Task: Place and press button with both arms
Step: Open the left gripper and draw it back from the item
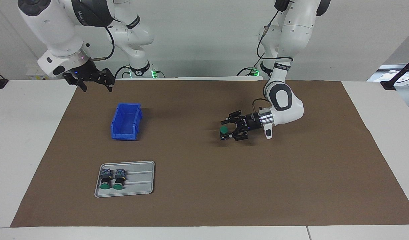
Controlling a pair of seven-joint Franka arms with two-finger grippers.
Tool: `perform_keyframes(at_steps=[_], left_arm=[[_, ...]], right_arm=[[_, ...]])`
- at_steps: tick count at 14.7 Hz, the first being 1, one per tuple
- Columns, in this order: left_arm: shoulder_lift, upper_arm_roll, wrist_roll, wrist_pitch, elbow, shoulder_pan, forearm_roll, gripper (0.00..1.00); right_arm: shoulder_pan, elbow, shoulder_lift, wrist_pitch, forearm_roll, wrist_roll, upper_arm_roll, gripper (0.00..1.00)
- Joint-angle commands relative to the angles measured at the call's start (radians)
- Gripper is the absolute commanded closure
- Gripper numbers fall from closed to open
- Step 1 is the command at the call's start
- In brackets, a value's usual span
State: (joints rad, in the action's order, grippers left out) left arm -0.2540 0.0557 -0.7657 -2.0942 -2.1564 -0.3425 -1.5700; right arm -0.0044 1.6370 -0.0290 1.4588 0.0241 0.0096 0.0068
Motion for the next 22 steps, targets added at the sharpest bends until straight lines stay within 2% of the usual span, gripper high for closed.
perform_keyframes(at_steps=[1, 2, 3, 5, 6, 9, 10, 13, 15, 19, 22], left_arm=[[0.062, -0.013, -0.104, -0.041, -0.011, -0.019, 0.095, 0.26], [0.068, -0.013, -0.106, -0.047, -0.013, -0.019, 0.113, 0.32], [0.081, -0.013, -0.107, -0.049, -0.014, -0.019, 0.137, 0.41], [0.105, -0.013, -0.141, -0.044, -0.014, -0.009, 0.214, 0.48], [0.122, -0.014, -0.171, -0.040, -0.013, -0.007, 0.261, 0.59], [0.140, -0.014, -0.225, -0.038, 0.010, -0.007, 0.388, 0.72], [0.148, -0.014, -0.230, -0.036, 0.016, -0.007, 0.454, 0.79], [0.171, -0.016, -0.241, -0.033, 0.029, -0.006, 0.527, 0.99], [0.171, -0.013, -0.242, -0.027, 0.068, -0.021, 0.701, 1.00], [0.160, -0.011, -0.239, 0.011, 0.138, -0.036, 0.835, 1.00], [0.127, -0.008, -0.224, 0.005, 0.208, -0.095, 1.063, 1.00]], right_arm=[[-0.009, 0.023, -0.023, 0.002, -0.006, -0.019, 0.006, 0.02], [-0.009, 0.023, -0.023, 0.002, -0.006, -0.019, 0.006, 0.02], [-0.009, 0.023, -0.023, 0.002, -0.006, -0.019, 0.006, 0.02], [-0.009, 0.023, -0.023, 0.002, -0.006, -0.019, 0.006, 0.02], [-0.009, 0.023, -0.023, 0.002, -0.006, -0.019, 0.006, 0.02], [-0.009, 0.023, -0.023, 0.002, -0.006, -0.019, 0.006, 0.02], [-0.009, 0.023, -0.023, 0.002, -0.006, -0.019, 0.006, 0.02], [-0.009, 0.023, -0.023, 0.002, -0.006, -0.019, 0.006, 0.02], [-0.009, 0.023, -0.022, 0.002, -0.006, -0.019, 0.006, 0.02], [-0.009, 0.023, -0.022, 0.002, -0.006, -0.019, 0.006, 0.02], [-0.009, 0.024, -0.022, 0.002, -0.006, -0.019, 0.006, 0.02]])
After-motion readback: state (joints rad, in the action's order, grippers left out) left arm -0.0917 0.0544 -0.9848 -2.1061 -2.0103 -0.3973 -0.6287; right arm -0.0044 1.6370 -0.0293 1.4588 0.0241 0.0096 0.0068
